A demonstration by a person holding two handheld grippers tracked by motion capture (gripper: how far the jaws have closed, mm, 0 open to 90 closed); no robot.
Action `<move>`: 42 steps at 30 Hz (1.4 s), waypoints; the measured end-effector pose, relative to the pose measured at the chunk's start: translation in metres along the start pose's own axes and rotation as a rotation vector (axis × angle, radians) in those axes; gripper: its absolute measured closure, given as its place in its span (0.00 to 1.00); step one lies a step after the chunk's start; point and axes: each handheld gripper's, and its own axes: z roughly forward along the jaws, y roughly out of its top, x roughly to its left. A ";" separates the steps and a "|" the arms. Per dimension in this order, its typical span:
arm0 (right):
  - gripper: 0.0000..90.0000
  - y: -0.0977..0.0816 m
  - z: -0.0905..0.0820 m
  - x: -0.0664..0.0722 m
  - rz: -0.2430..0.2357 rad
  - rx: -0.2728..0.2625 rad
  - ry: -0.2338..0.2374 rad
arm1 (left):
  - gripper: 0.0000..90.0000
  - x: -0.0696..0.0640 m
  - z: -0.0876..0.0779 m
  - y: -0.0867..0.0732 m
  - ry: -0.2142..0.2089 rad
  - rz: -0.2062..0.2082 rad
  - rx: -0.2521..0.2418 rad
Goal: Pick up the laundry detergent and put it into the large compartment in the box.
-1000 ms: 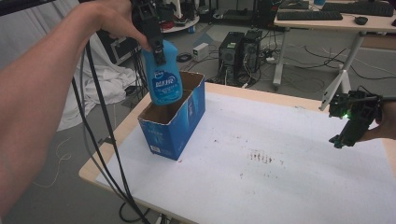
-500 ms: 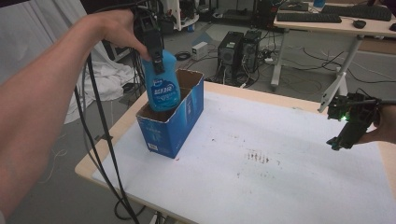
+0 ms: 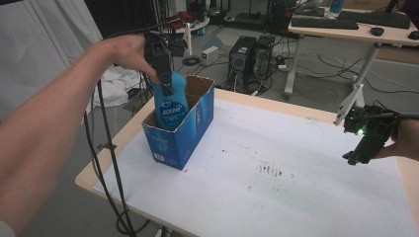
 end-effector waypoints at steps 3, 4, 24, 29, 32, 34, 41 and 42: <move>0.13 0.000 0.001 0.000 -0.003 0.003 0.002 | 0.43 0.000 0.008 0.001 -0.006 0.019 0.007; 0.13 0.000 0.001 0.000 -0.002 0.004 0.004 | 0.43 0.000 0.011 0.001 -0.008 0.025 0.010; 0.13 -0.001 0.010 0.001 0.012 0.010 0.020 | 0.43 -0.003 0.054 0.004 -0.025 0.096 0.027; 0.13 -0.001 0.011 0.002 0.007 0.015 0.021 | 0.43 -0.003 0.063 0.002 -0.024 0.107 0.028; 0.13 0.000 0.011 0.002 0.010 0.016 0.024 | 0.43 -0.003 0.067 0.001 -0.025 0.111 0.035; 0.13 0.000 0.012 0.002 0.009 0.014 0.025 | 0.43 -0.003 0.069 0.000 -0.025 0.116 0.028; 0.13 0.001 0.013 0.002 0.010 0.019 0.026 | 0.43 -0.005 0.077 0.002 -0.020 0.145 0.040; 0.13 0.001 0.013 0.002 0.009 0.018 0.027 | 0.43 -0.005 0.077 0.002 -0.020 0.148 0.040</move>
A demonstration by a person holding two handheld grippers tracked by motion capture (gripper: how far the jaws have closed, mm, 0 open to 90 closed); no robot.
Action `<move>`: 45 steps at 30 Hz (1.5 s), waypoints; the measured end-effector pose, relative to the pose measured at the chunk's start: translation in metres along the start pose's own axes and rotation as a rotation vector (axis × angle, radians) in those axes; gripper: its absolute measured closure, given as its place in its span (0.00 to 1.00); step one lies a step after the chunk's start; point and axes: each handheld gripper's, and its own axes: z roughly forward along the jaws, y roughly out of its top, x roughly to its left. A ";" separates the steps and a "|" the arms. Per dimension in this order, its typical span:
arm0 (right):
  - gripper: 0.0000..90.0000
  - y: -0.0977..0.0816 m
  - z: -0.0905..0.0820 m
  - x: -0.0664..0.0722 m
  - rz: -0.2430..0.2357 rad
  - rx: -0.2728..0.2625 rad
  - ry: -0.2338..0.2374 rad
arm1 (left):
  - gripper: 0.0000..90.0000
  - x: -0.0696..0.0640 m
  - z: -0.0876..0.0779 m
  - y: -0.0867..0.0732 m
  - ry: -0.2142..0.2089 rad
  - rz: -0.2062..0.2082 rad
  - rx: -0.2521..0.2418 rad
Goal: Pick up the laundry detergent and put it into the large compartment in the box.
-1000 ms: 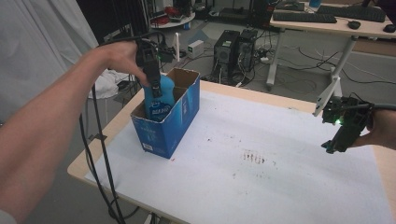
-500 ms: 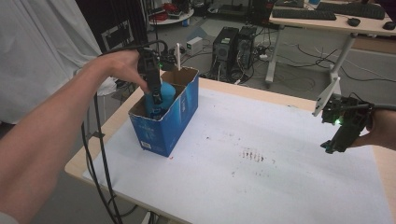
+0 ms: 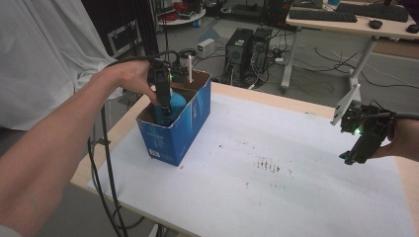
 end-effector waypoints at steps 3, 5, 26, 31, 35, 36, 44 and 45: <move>0.13 -0.001 0.000 0.000 0.000 0.005 -0.001 | 0.43 0.000 0.003 0.001 0.000 0.007 0.010; 0.13 -0.002 0.000 0.000 0.003 0.005 -0.001 | 0.43 -0.001 0.004 0.001 -0.001 0.006 0.007; 0.13 -0.002 0.003 0.001 0.007 0.011 0.004 | 0.43 0.001 0.016 -0.003 -0.011 0.009 -0.011; 0.13 -0.001 0.002 0.001 0.008 0.007 0.004 | 0.42 0.000 0.016 -0.001 -0.010 0.006 0.003; 0.13 -0.002 0.002 0.001 0.010 0.007 0.006 | 0.42 0.001 0.016 0.000 -0.012 0.003 0.012; 0.13 -0.002 0.002 0.001 0.010 0.006 0.006 | 0.42 0.001 0.016 0.000 -0.013 0.002 0.011; 0.13 -0.003 0.001 0.001 0.013 0.004 0.005 | 0.42 0.001 0.016 0.000 -0.017 0.002 0.007; 0.13 -0.003 0.001 0.001 0.012 0.006 0.005 | 0.41 0.001 0.016 0.000 -0.017 0.002 0.007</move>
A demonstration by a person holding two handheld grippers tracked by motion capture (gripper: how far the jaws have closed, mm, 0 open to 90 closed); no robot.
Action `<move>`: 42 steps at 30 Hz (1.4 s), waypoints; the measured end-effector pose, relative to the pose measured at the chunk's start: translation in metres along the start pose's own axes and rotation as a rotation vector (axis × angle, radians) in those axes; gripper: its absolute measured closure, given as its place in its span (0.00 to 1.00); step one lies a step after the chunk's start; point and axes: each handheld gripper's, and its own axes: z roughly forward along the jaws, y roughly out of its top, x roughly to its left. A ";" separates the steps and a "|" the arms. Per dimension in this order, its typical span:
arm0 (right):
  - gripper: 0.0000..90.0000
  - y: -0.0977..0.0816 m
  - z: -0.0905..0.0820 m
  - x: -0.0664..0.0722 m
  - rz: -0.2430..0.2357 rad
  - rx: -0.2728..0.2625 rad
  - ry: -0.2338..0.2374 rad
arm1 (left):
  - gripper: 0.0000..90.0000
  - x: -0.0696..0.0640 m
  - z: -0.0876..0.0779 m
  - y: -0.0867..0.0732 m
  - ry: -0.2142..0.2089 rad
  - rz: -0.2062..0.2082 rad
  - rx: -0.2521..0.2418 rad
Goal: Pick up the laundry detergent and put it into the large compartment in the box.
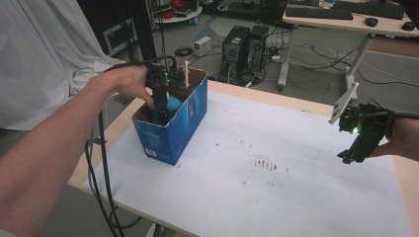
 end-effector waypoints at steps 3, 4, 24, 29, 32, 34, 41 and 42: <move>0.13 0.000 0.001 0.000 -0.001 0.002 0.000 | 0.38 0.001 -0.001 0.000 0.002 -0.007 -0.007; 0.13 0.000 0.001 0.000 -0.003 0.002 0.000 | 0.37 0.001 -0.001 0.000 0.001 -0.008 -0.007; 0.13 -0.001 0.000 0.001 0.000 0.002 0.002 | 0.33 0.001 -0.016 0.001 0.017 -0.008 -0.001; 0.13 -0.002 -0.001 0.000 -0.002 0.000 0.003 | 0.33 0.002 -0.023 0.000 0.021 -0.006 0.003; 0.13 -0.002 -0.001 0.000 0.001 0.000 0.002 | 0.33 0.001 -0.028 0.001 0.031 -0.007 0.005; 0.13 -0.002 -0.001 0.001 0.000 -0.001 0.002 | 0.33 0.000 -0.033 0.002 0.033 -0.001 0.000; 0.13 -0.002 -0.002 0.001 0.002 -0.003 -0.001 | 0.33 -0.013 -0.051 0.017 0.062 0.047 -0.017; 0.13 -0.002 -0.003 0.001 0.002 -0.003 -0.002 | 0.33 -0.016 -0.054 0.020 0.069 0.056 -0.020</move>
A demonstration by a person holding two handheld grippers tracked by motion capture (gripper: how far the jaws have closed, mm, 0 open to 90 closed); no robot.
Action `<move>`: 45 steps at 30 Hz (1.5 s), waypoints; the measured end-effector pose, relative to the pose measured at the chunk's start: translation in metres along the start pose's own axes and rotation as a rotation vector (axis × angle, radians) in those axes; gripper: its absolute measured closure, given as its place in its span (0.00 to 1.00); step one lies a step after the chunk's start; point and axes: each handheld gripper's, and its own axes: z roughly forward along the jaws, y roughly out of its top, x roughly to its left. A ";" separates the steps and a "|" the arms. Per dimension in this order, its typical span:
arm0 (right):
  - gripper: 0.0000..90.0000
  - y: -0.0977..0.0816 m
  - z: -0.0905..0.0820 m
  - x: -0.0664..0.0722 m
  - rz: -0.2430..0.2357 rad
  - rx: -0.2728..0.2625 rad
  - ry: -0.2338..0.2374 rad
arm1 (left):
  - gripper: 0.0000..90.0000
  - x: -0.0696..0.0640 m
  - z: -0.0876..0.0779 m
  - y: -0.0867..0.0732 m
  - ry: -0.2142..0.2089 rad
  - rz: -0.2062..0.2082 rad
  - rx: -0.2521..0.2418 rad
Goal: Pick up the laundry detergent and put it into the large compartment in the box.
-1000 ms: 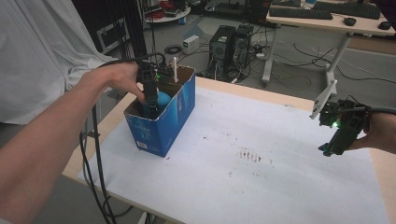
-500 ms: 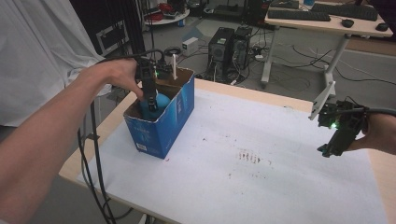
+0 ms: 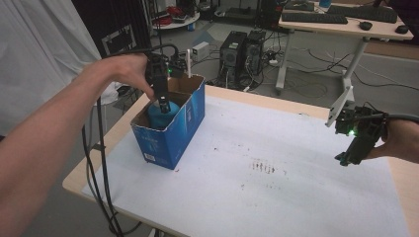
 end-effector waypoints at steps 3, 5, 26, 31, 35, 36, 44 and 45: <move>0.13 0.000 -0.001 0.000 -0.002 0.000 0.001 | 0.33 -0.008 -0.010 0.012 0.019 0.035 -0.014; 0.13 -0.001 -0.002 0.001 0.000 -0.003 0.001 | 0.33 -0.014 -0.017 0.021 0.020 0.055 -0.024; 0.13 -0.001 -0.009 0.009 0.005 0.001 -0.004 | 0.18 -0.084 -0.027 0.096 0.006 0.322 -0.068; 0.13 -0.001 -0.011 0.009 0.007 -0.006 -0.005 | 0.18 -0.098 -0.019 0.110 0.003 0.376 -0.059; 0.13 -0.001 -0.012 0.011 0.005 0.003 -0.015 | 0.18 -0.110 -0.010 0.118 0.004 0.416 -0.060; 0.13 -0.001 -0.013 0.012 0.003 0.001 -0.015 | 0.18 -0.113 -0.006 0.120 0.002 0.422 -0.064; 0.13 -0.003 -0.021 0.013 0.026 -0.020 -0.020 | 0.18 -0.132 0.020 0.124 -0.017 0.509 -0.069; 0.13 -0.003 -0.021 0.013 0.028 -0.018 -0.020 | 0.18 -0.133 0.023 0.125 -0.022 0.505 -0.069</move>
